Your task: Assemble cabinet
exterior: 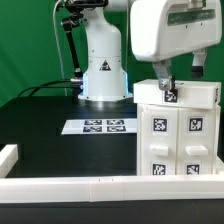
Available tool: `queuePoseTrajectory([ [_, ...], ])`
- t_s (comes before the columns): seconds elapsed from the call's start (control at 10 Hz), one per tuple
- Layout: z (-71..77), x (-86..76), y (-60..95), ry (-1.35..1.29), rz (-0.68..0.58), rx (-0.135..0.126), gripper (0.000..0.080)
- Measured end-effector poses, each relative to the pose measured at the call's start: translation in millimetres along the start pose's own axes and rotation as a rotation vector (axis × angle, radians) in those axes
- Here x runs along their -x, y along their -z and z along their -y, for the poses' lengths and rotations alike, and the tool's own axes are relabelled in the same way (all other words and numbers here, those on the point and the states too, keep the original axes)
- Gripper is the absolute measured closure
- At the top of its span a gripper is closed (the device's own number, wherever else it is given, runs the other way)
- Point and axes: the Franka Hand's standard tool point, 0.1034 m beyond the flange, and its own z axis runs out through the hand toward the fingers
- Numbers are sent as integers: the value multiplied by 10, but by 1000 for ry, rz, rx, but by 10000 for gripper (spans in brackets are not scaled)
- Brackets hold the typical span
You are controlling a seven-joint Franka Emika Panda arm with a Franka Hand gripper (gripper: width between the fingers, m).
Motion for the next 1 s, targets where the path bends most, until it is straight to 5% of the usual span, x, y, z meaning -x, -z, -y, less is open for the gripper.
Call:
queuePoseTrajectory([
  [0.5, 14, 71, -147, -10, 11, -4, 3],
  [0.7, 8, 74, -144, -18, 11, -4, 239],
  [1.0, 1, 80, -144, -49, 11, -4, 242],
])
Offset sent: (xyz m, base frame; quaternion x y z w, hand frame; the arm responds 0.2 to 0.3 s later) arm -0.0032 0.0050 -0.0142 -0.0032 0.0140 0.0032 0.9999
